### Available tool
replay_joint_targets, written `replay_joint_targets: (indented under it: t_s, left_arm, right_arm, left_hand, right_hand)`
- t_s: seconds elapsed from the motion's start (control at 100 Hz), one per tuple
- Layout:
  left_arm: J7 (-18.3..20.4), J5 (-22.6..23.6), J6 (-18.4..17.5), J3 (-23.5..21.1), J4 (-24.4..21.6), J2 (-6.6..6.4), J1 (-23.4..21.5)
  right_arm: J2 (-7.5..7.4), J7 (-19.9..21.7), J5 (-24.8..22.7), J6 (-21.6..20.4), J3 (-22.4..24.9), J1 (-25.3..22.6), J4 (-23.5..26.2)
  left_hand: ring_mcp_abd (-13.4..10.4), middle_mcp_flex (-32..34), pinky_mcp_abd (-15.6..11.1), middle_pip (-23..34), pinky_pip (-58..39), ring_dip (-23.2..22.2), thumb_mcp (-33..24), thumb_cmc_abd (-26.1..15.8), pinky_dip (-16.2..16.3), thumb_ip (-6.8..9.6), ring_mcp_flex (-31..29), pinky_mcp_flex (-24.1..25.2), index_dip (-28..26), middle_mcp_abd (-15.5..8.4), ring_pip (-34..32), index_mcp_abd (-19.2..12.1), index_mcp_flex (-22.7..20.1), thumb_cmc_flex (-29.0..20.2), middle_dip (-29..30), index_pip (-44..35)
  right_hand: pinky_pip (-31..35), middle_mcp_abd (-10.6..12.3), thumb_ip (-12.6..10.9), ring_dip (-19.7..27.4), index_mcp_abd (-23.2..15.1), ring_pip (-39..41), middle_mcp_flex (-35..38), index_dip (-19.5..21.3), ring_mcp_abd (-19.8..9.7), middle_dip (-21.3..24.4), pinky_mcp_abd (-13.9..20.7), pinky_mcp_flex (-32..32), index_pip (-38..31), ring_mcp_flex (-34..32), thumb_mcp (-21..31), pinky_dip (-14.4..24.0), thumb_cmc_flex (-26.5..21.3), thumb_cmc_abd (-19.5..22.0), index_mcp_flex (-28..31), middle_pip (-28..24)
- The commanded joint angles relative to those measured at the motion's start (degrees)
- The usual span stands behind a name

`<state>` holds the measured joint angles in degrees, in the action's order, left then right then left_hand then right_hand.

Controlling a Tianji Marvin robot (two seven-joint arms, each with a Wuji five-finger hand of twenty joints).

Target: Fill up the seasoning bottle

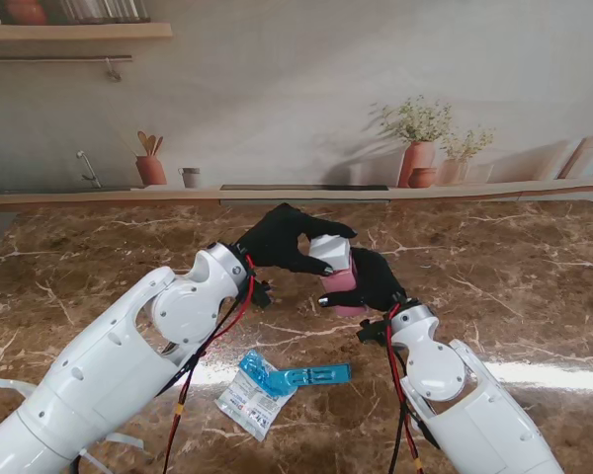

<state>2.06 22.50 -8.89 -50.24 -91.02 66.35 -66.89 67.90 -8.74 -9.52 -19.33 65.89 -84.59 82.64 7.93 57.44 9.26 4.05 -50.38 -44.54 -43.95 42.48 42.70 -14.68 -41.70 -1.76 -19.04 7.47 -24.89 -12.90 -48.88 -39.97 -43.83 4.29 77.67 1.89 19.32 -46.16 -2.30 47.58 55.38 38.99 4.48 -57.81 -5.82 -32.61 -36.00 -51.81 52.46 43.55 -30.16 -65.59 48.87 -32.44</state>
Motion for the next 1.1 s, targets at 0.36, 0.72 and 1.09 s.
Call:
replay_joint_targets:
  t_s: [0.36,0.72,1.09]
  left_arm:
    - [-0.2,0.78,-0.58,0.04,-0.31,-0.28,0.06]
    - [4.53,-0.64,-0.39,-0.73,-1.57,-1.41,0.1]
    - [5.32,-1.96,0.45,-1.17,-2.15,-1.46,-0.36]
  right_arm:
    - [0.44,0.94,3.08,-0.15,0.79,-0.77,1.63]
    - [0.39,1.11,3.14,-0.18,0.99,-0.8,1.89]
    - [0.36,1.2,3.09,-0.11,0.94,-0.79,2.04]
  left_hand:
    - [-3.11,-5.66,-1.38,14.45,3.51,2.36,-12.56,-5.33,0.11,3.83,5.76,2.96,-2.27,-13.48,3.53,0.71,6.67,-5.13,8.25,-45.39]
    - [-3.73,-18.38,-2.11,12.38,8.04,6.99,-14.76,-6.19,-1.12,7.87,11.27,5.57,3.47,-13.77,8.31,3.55,16.16,-3.65,23.93,-26.9]
    - [-3.08,-14.57,-1.54,15.93,8.95,6.48,-7.41,-10.91,-0.03,7.41,9.81,5.04,0.76,-13.04,6.58,5.89,9.85,0.1,22.19,-32.62]
  right_hand:
    - [1.26,6.25,-4.16,-4.92,-11.58,11.18,3.5,2.33,-5.36,-1.68,2.08,-0.93,-10.68,-4.12,20.82,1.74,-18.64,21.92,9.96,-5.71]
    - [1.24,6.31,-4.17,-4.87,-11.56,11.12,3.59,2.3,-5.31,-1.65,2.08,-0.94,-10.62,-4.13,20.99,1.78,-18.65,21.66,9.85,-5.66]
    - [1.23,6.24,-4.14,-4.91,-11.58,11.1,3.56,2.3,-5.35,-1.69,2.08,-0.94,-10.63,-4.12,20.97,1.81,-18.6,21.72,9.83,-5.63]
